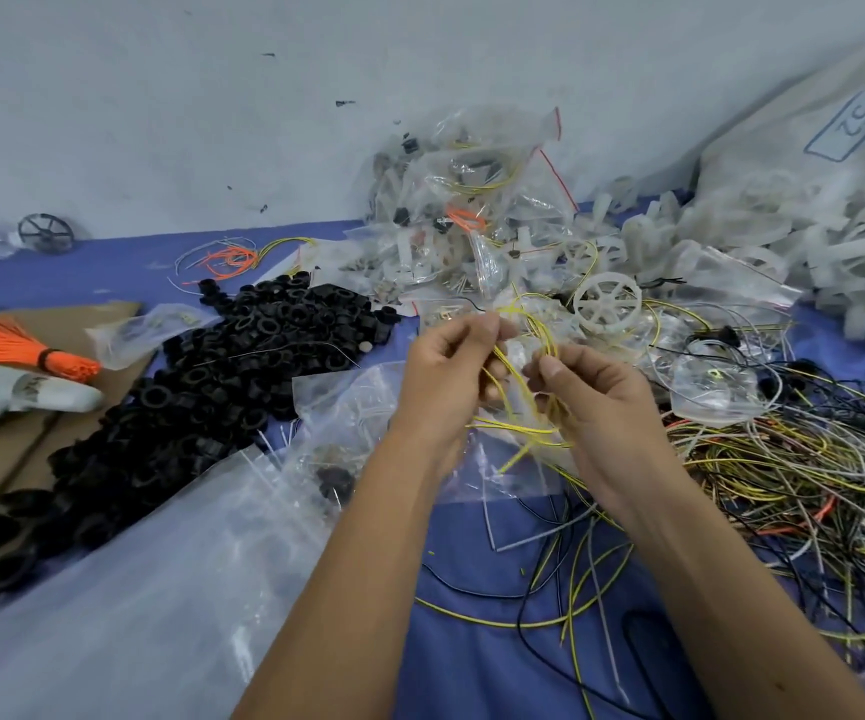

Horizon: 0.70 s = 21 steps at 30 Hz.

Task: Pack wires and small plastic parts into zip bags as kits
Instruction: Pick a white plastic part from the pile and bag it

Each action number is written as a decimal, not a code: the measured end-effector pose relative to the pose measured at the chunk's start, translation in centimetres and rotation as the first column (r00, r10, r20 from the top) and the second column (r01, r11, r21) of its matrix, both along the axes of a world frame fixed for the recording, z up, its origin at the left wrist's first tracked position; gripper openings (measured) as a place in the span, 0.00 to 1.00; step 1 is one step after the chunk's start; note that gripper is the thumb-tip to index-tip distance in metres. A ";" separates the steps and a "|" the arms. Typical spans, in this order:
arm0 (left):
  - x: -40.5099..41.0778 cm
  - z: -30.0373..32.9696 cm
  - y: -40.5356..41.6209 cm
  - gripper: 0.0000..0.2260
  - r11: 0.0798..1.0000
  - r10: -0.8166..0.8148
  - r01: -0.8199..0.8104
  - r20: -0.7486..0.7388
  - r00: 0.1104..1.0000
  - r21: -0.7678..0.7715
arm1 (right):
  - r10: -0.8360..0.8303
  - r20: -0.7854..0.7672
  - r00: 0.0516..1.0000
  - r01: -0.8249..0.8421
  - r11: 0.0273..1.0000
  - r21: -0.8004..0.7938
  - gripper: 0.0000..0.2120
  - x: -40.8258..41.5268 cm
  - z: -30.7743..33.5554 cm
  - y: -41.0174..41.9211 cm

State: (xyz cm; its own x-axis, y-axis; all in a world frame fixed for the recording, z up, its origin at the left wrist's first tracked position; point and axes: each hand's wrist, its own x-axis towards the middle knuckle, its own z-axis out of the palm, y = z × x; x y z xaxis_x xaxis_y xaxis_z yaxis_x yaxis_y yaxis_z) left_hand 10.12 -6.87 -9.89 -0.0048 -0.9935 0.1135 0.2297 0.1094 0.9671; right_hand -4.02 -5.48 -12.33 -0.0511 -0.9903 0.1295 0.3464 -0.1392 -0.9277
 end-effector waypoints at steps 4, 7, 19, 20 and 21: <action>-1.6 -1.5 0.3 0.07 0.997 -0.012 0.025 -0.163 0.987 0.077 | 0.021 -0.023 1.000 -0.020 0.999 0.028 0.06 -0.1 0.5 0.4; -1.7 -1.5 0.3 0.06 0.994 0.057 -0.030 -0.255 0.965 0.109 | -0.006 -0.267 0.964 0.010 1.000 0.014 0.08 -0.1 0.9 0.7; -0.1 -2.0 -0.1 0.09 0.998 0.032 -0.001 -0.519 0.854 0.059 | -0.078 0.019 0.997 0.075 0.989 0.127 0.10 0.0 0.5 0.1; -0.3 -2.1 -0.1 0.11 0.999 0.019 0.008 -0.500 0.866 0.053 | -0.131 0.075 0.989 0.121 0.985 0.124 0.07 -0.1 0.6 0.1; -0.5 -2.3 0.0 0.12 0.999 0.010 0.012 -0.463 0.886 0.046 | -0.188 0.107 0.976 0.175 0.977 0.120 0.06 -0.3 0.8 0.0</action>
